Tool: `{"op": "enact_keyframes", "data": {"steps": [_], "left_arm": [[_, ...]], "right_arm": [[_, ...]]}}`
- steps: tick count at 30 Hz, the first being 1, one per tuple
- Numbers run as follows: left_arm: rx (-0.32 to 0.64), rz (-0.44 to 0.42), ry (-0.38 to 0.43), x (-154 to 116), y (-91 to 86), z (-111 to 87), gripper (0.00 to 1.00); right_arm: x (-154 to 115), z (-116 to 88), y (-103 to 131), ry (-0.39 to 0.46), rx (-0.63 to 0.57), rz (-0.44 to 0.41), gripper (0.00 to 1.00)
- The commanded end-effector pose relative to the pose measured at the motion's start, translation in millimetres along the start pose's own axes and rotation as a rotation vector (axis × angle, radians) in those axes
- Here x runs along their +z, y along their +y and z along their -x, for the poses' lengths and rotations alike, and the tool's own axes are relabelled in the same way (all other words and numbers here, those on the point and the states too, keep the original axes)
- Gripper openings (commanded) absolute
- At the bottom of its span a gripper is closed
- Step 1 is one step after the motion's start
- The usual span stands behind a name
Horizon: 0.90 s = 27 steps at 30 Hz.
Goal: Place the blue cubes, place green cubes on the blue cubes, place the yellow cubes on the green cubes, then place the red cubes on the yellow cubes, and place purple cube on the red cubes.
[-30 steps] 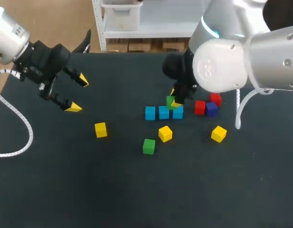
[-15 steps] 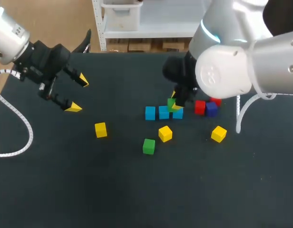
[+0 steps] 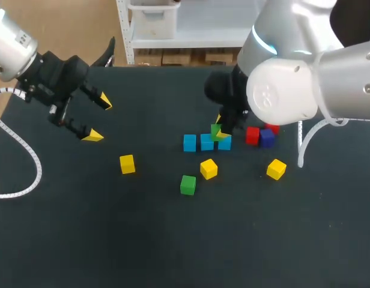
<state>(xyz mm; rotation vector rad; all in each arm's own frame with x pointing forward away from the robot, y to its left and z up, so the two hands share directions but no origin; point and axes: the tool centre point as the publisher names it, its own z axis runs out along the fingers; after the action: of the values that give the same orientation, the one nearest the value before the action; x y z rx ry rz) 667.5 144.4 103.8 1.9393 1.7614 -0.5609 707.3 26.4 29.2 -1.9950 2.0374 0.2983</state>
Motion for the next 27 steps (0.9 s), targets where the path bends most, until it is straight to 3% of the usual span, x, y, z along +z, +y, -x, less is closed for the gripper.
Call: {"op": "enact_keyframes", "data": {"steps": [1,9,15,18,27], "left_arm": [[0.004,0.002,-0.004,0.2,-0.4,-1.4,1.00],[0.004,0.002,-0.004,0.2,-0.4,-1.4,1.00],[0.004,0.002,-0.004,0.2,-0.4,-1.4,1.00],[0.004,0.002,-0.004,0.2,-0.4,-1.4,1.00],[0.004,0.002,-0.004,0.2,-0.4,-1.4,1.00]], "right_arm": [[1.7,0.3,-1.1,0.001,0.002,0.004,0.00],[3.7,0.1,-1.5,-0.001,0.005,0.010,0.00],[4.5,-0.2,-1.9,-0.003,0.005,0.012,0.09],[4.7,0.2,-3.0,-0.005,0.003,0.012,0.18],[5.4,1.2,-5.4,-0.012,-0.001,0.013,0.29]]}}
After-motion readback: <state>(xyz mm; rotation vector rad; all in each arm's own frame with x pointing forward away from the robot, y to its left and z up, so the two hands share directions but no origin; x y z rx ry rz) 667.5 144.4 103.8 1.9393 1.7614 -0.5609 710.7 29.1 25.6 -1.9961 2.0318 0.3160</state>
